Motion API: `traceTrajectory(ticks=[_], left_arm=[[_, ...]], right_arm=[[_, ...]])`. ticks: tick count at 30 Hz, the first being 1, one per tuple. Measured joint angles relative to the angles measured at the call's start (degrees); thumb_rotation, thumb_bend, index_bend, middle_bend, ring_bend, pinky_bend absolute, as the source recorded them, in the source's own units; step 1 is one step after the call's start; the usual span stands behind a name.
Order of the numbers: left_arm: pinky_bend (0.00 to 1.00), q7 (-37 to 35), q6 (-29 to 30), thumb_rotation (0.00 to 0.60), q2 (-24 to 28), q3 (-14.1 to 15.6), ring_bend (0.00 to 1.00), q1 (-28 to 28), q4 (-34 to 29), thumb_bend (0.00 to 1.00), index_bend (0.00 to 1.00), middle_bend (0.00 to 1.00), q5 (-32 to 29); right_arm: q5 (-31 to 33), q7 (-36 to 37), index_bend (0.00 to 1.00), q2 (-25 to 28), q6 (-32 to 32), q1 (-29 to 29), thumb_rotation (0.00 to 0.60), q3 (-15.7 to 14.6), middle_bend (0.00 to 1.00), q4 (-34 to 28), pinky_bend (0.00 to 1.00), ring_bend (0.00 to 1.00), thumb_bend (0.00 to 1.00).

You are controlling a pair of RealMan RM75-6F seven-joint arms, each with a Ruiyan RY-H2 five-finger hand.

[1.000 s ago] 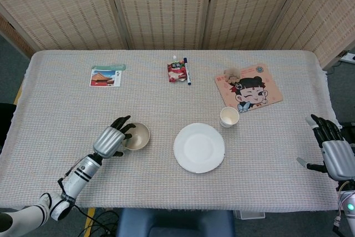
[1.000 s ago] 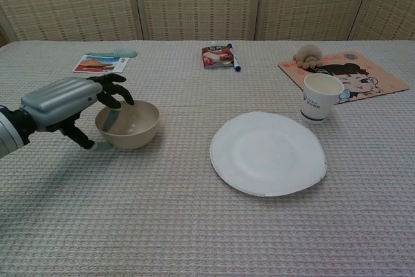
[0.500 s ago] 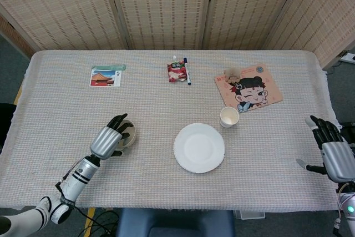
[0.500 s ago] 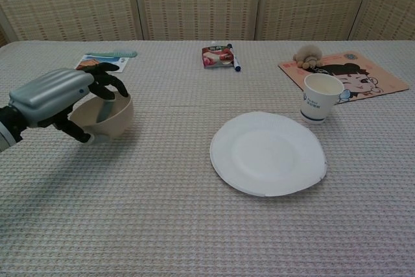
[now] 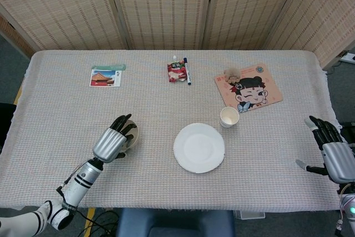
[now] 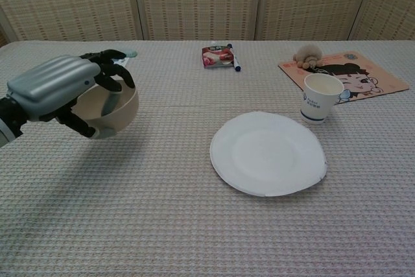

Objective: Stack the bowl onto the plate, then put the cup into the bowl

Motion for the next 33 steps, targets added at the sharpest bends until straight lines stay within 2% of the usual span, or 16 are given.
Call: traceTrajectory(ticks=[9, 16, 28, 33], left_arm=[[0.15, 14.1, -2.01, 0.6, 0.5, -1.3, 0.0, -1.02, -10.89, 0.23, 0.72, 0.31, -1.02], [0.15, 23.73, -6.07, 0.6, -2.69, -4.09, 0.0, -4.08, -15.43, 0.22, 0.72, 0.31, -3.66], [0.15, 28.13, -11.94, 0.6, -10.82, -9.25, 0.0, -11.28, -12.03, 0.23, 0.72, 0.32, -8.02], [0.15, 29.17, -13.04, 0.6, -13.06, -10.3, 0.0, -13.25, -10.07, 0.23, 0.72, 0.32, -9.38]], right_arm=[[-0.59, 8.18, 0.0, 1.26, 0.39, 0.08, 0.6, -0.12, 0.0, 2.09, 0.0, 0.0, 0.07], [-0.31, 14.64, 0.0, 2.13, 0.14, 0.05, 0.6, -0.23, 0.0, 4.61, 0.0, 0.0, 0.07], [2.32, 24.97, 0.0, 3.47, 0.4, -1.36, 0.6, 0.28, 0.0, 9.04, 0.0, 0.0, 0.07], [4.67, 30.58, 0.0, 3.73, -0.47, -1.93, 0.6, 0.93, 0.0, 11.72, 0.0, 0.0, 0.07]])
